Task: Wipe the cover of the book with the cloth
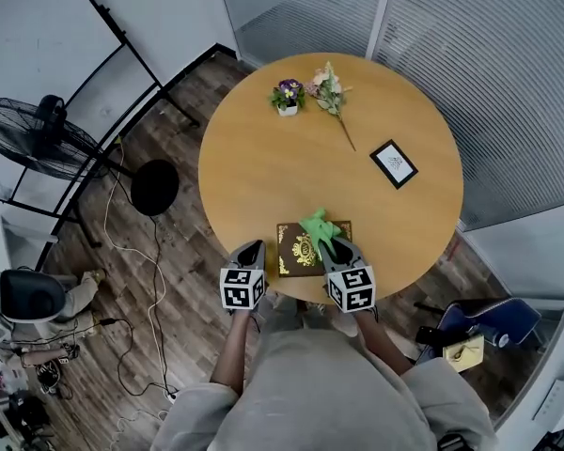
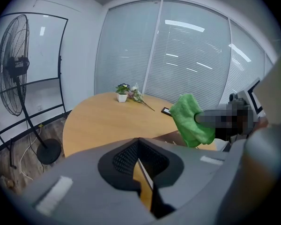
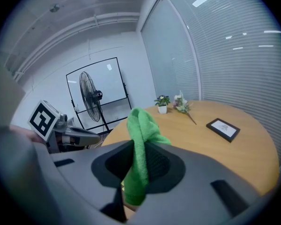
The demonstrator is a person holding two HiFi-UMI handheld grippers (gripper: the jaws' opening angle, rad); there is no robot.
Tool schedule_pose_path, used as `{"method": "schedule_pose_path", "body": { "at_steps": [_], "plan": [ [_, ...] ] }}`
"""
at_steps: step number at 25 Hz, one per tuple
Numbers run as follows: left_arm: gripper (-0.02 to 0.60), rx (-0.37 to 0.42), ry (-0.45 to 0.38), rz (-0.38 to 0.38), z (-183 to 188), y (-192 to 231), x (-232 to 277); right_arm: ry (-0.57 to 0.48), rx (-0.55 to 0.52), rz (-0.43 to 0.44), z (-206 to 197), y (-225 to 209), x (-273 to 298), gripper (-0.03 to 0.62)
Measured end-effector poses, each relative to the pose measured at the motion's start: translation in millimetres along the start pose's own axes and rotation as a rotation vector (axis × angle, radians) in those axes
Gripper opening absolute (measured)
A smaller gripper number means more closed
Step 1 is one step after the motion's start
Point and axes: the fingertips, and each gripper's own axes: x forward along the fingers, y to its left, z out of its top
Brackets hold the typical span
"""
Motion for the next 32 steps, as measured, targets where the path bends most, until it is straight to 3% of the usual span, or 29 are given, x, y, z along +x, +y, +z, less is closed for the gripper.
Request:
{"method": "schedule_pose_path", "body": {
  "at_steps": [19,32],
  "plan": [
    [0.008,-0.054,-0.006,0.030,-15,38,-19,0.037,-0.033,0.117,5,69,53,0.073],
    [0.008,-0.095,0.017,0.068,-30,65,-27,0.175,-0.001,0.127,-37,71,105,0.072]
  ]
}}
